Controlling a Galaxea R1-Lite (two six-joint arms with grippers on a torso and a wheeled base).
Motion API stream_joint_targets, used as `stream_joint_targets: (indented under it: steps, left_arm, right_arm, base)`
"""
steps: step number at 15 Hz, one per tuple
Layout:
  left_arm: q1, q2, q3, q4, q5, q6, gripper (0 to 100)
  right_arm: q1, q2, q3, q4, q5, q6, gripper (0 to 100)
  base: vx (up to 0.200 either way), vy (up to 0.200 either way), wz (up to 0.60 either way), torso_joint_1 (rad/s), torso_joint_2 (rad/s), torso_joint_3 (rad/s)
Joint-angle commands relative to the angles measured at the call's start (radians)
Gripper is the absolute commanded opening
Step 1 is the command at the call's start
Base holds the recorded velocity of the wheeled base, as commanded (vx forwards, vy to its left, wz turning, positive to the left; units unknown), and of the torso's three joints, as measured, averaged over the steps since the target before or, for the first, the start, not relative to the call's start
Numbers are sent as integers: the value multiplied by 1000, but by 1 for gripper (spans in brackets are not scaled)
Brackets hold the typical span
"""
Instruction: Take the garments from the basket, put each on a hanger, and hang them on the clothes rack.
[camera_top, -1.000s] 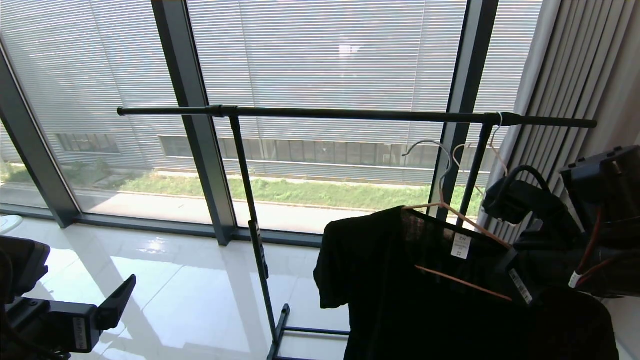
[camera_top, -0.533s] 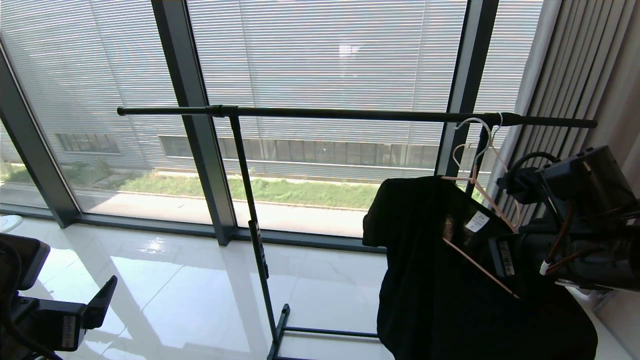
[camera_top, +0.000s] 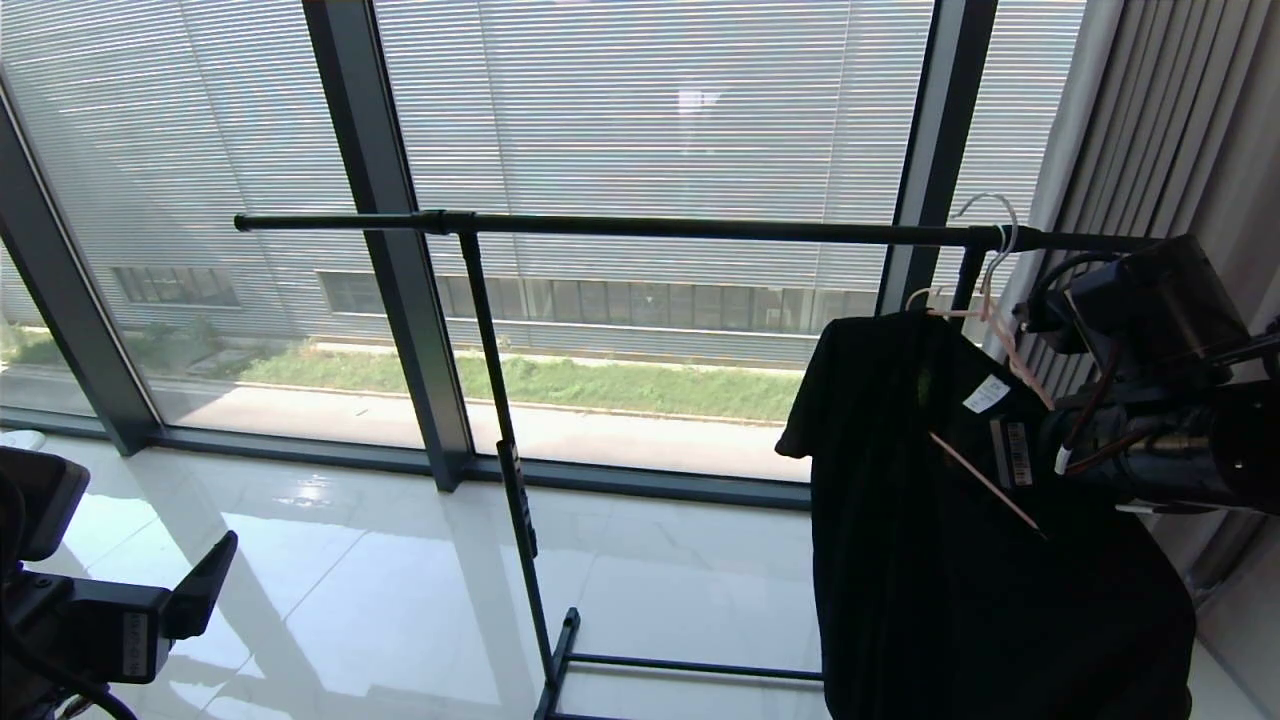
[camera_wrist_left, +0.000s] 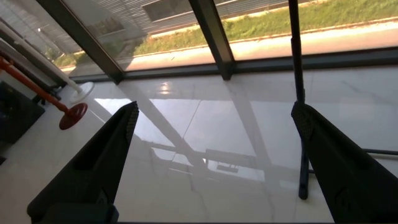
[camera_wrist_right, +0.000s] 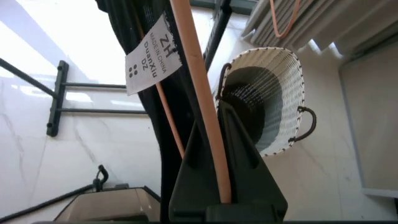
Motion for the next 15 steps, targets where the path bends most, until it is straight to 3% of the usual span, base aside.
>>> stream_joint_targets:
  steps: [1,15]
  left_arm:
    - [-2,5,-1,-1,-1,-1,100]
    - [-9,2,-2,-1,-36,1,100]
  right_arm:
    - [-5,18,-20,1,-7,7,0]
    - [-22,17,-14,0,-23,9,0]
  base:
    - [200,0,0,2,2,2]
    - [200,0,0,2,3,3]
